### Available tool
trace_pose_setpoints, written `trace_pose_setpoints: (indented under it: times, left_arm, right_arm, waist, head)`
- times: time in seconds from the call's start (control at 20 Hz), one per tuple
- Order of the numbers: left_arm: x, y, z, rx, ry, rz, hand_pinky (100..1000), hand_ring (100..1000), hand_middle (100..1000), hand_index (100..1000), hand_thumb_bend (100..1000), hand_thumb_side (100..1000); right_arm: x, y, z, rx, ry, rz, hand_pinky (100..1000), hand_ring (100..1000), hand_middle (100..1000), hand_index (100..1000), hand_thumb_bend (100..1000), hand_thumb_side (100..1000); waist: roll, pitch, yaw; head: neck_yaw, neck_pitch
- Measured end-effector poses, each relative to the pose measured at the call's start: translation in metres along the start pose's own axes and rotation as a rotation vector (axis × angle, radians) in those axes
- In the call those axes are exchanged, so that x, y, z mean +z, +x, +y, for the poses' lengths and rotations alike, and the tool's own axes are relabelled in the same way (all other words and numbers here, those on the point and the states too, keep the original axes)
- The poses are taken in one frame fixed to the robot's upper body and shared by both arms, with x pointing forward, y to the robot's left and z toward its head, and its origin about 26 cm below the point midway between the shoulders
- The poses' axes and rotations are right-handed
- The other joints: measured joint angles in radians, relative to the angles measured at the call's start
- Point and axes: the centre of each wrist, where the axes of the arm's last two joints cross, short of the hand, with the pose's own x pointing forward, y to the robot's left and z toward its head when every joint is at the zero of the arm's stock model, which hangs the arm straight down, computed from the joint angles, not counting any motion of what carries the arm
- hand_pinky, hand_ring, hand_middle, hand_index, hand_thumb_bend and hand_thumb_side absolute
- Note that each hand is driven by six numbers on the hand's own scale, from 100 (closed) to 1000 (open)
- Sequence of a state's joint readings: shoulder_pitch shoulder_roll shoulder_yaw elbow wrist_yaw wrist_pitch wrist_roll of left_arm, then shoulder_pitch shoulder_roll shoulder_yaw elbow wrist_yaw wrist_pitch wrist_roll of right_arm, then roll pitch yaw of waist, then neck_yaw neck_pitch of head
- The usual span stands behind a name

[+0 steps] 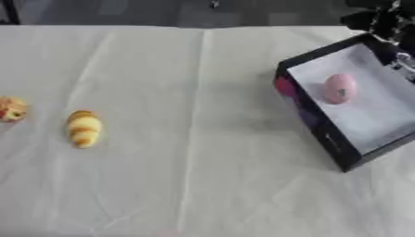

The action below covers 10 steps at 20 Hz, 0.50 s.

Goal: Pick up the objects with one hand, pass them to the other hand, and then place them into the box on the other side of the table.

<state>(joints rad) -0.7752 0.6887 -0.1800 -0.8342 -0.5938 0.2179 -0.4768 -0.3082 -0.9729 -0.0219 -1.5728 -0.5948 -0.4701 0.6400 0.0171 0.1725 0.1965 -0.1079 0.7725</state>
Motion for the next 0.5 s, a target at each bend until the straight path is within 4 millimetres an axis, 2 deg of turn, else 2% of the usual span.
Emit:
trace_pose_setpoints:
  times: [0.5]
  left_arm:
    - [-0.0066, -0.0003, -0.0020, 0.015, -0.010, 0.015, 877, 838, 748, 753, 710, 264]
  right_arm:
    - [-0.0004, -0.0013, 0.0017, 0.005, 0.007, 0.007, 1000, 964, 1000, 1000, 100, 315]
  waist:
    - [0.000, 0.000, -0.004]
  head:
    - [-0.008, 0.000]
